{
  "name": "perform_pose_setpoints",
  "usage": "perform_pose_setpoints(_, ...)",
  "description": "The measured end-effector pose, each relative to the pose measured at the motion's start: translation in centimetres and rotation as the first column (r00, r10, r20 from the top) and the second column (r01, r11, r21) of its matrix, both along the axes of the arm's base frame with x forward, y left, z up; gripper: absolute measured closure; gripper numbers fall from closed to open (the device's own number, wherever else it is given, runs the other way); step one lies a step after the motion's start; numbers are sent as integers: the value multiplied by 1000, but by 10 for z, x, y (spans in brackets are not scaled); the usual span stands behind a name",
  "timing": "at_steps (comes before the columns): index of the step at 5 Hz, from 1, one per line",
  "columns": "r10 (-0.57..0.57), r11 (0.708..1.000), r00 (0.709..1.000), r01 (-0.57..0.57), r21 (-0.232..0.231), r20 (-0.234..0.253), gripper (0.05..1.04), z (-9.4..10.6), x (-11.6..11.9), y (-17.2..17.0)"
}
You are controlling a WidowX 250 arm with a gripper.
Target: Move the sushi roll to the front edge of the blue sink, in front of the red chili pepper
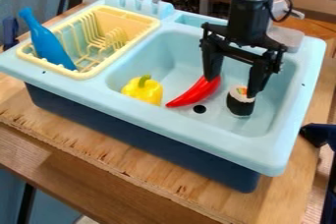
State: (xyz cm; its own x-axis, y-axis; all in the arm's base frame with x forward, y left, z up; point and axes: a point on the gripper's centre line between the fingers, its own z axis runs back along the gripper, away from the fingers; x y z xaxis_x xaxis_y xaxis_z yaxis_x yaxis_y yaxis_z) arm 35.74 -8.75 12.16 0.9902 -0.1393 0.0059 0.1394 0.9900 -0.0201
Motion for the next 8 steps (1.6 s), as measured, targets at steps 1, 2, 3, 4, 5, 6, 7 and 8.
perform_pose_setpoints(1,16,1000,999,-17,-26,-34,83,-12,7,4)
perform_pose_setpoints(2,20,998,998,-23,-53,-51,83,-17,12,4)
perform_pose_setpoints(3,17,996,999,-21,-86,-46,83,-17,15,2)
perform_pose_setpoints(4,22,994,999,-26,-109,-38,83,-18,16,-1)
perform_pose_setpoints(5,19,993,999,-23,-115,-38,83,-18,15,-4)
perform_pose_setpoints(6,24,993,999,-28,-113,-38,83,-20,15,-6)
perform_pose_setpoints(7,27,994,999,-30,-105,-32,83,-20,15,-6)
perform_pose_setpoints(8,32,997,996,-38,-63,-82,97,-35,13,-5)
